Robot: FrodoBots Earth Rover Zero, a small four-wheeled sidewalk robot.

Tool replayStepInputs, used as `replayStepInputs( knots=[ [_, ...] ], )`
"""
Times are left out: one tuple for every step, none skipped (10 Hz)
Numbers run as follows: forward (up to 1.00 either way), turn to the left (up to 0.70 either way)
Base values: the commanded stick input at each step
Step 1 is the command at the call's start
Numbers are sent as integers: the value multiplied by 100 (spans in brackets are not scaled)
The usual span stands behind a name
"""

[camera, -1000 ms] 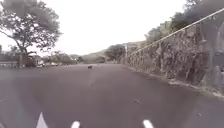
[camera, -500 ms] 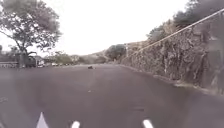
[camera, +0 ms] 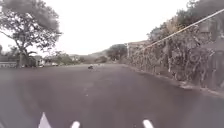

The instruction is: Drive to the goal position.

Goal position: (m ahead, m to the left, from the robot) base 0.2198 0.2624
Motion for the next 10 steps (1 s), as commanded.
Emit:
replayStepInputs(
  knots=[
    [50,0],
    [50,0],
    [50,0],
    [50,0],
    [50,0],
    [50,0],
    [50,0],
    [50,0],
    [50,0],
    [50,0]
  ],
)
